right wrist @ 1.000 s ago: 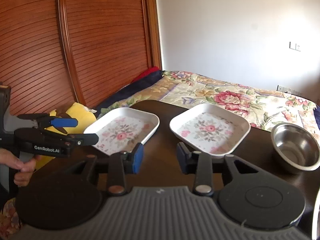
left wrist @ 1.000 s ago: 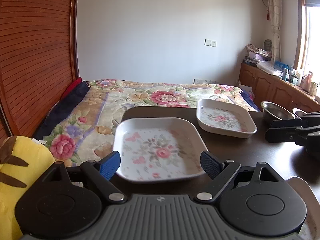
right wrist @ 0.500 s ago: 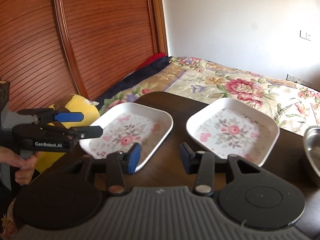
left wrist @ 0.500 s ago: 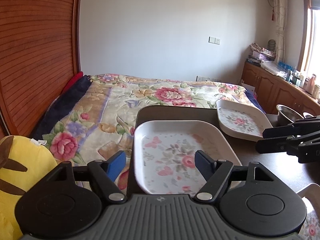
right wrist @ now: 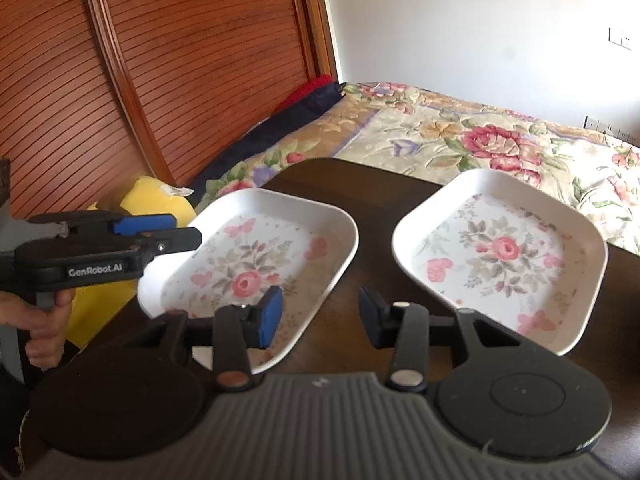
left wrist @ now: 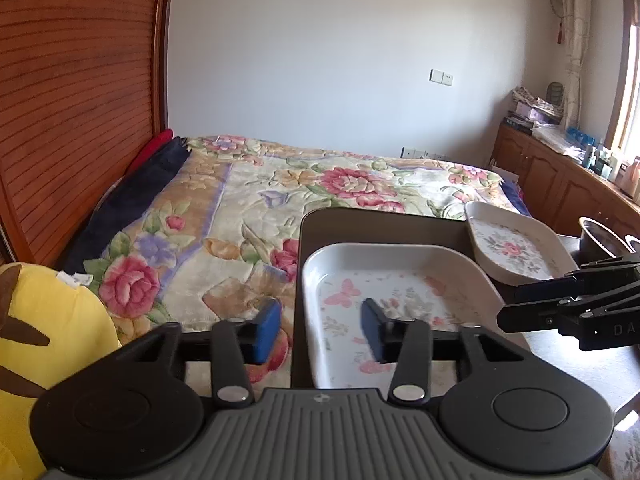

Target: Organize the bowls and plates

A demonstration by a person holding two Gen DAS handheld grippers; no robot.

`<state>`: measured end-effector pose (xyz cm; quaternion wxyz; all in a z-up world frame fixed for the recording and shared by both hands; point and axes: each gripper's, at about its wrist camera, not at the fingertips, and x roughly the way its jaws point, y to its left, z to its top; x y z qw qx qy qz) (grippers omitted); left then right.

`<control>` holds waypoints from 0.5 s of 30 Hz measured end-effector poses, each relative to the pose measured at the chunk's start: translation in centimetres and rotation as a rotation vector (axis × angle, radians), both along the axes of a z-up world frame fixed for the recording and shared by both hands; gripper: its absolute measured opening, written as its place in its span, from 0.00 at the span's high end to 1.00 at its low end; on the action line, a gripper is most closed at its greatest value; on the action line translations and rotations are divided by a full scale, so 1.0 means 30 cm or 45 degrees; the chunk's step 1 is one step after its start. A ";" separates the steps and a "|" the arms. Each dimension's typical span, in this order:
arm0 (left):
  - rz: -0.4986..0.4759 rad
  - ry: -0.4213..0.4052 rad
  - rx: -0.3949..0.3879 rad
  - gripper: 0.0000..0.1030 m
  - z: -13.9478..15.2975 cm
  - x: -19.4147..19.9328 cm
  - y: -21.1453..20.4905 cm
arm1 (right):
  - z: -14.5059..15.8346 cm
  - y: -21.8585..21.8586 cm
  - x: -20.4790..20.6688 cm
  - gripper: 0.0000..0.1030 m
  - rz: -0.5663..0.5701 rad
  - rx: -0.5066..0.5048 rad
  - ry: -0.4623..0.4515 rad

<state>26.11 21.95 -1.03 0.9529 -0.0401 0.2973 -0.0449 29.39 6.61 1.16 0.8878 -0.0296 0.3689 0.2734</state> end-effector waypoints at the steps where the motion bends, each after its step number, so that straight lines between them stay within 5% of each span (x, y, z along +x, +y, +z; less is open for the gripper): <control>1: 0.003 0.007 -0.001 0.61 -0.006 0.007 0.005 | -0.004 0.005 0.004 0.59 0.002 -0.002 0.004; 15: 0.002 0.045 -0.022 0.80 -0.037 0.025 0.018 | -0.037 0.022 0.019 0.79 0.031 -0.011 0.043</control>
